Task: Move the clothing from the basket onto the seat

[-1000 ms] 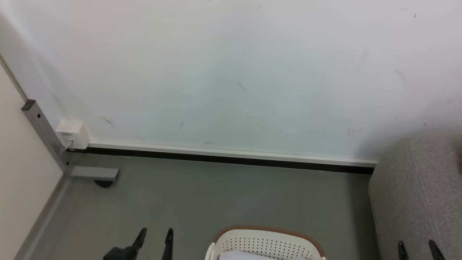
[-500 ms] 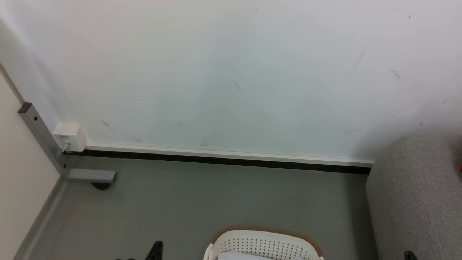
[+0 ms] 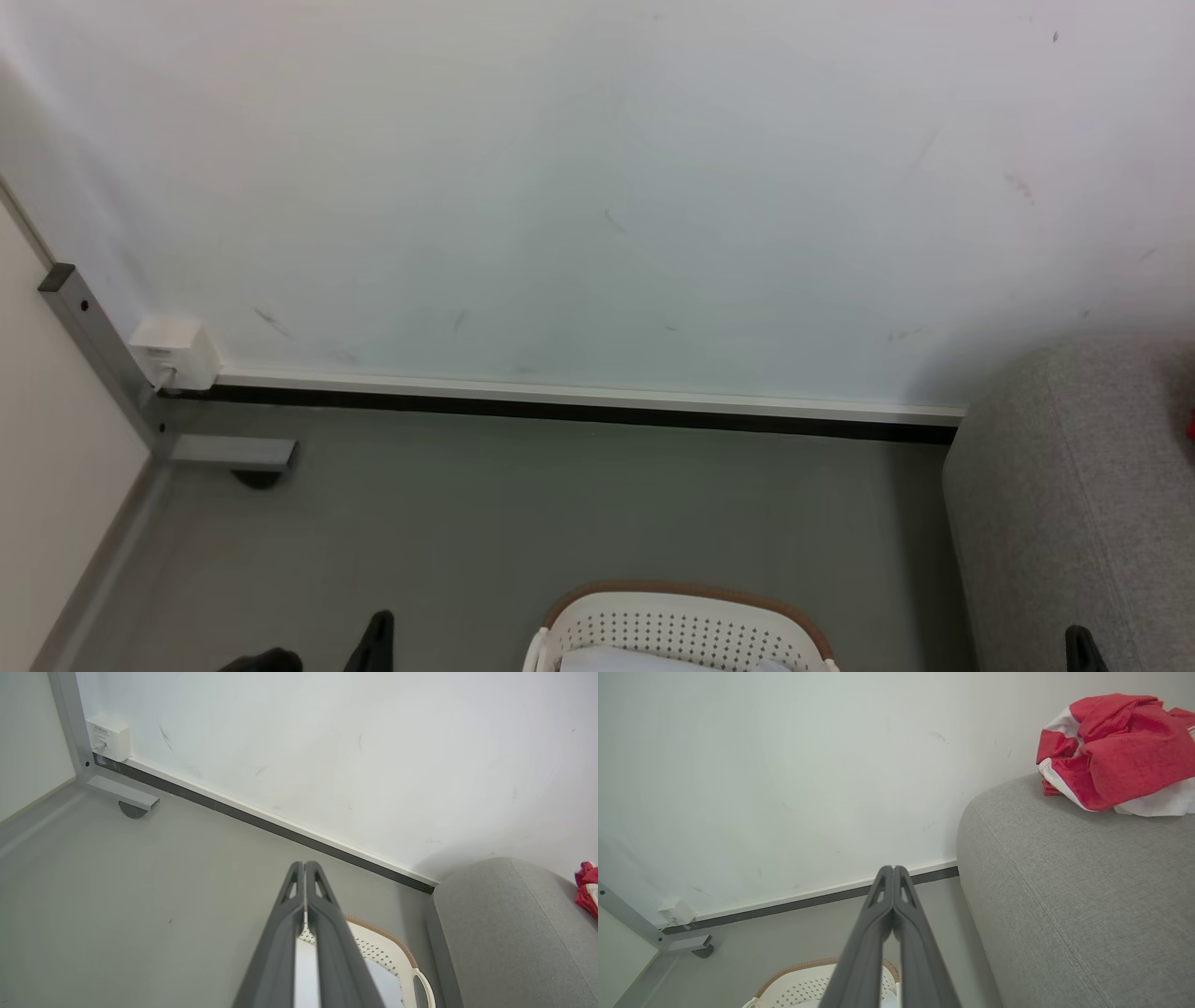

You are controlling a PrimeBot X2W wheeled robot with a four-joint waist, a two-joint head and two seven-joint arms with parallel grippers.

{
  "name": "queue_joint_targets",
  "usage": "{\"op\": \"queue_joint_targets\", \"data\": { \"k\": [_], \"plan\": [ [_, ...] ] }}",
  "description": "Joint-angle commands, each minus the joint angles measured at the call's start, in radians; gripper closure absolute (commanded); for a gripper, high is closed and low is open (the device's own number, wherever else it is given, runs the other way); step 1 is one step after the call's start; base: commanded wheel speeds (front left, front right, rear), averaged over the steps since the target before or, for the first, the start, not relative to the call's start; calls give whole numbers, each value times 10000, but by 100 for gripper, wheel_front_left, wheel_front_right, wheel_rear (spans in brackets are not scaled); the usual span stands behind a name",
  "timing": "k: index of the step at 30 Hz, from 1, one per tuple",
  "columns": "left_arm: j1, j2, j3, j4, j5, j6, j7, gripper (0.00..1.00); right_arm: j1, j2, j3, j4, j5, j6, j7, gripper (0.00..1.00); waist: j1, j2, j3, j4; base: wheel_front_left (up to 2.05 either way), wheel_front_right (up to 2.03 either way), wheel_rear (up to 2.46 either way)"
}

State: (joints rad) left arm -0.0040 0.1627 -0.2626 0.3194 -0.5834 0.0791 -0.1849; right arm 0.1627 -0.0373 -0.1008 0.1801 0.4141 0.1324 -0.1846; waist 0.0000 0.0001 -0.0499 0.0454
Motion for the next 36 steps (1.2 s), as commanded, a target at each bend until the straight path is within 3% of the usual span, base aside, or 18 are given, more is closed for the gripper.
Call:
{"op": "queue_joint_targets", "data": {
  "k": [1, 36],
  "plan": [
    [-292, -6, 181, -178, -345, -74, 80, 100, -289, -89, -34, -89, 410, -4, 75, 100, 0, -1, 6, -4, 0, 0, 0],
    [-674, -507, 1828, -457, -4863, -1007, 1407, 100, -1417, -130, -85, 232, 5650, -13, 1397, 100, 0, -1, 181, -155, 0, 0, 0]
  ]
}}
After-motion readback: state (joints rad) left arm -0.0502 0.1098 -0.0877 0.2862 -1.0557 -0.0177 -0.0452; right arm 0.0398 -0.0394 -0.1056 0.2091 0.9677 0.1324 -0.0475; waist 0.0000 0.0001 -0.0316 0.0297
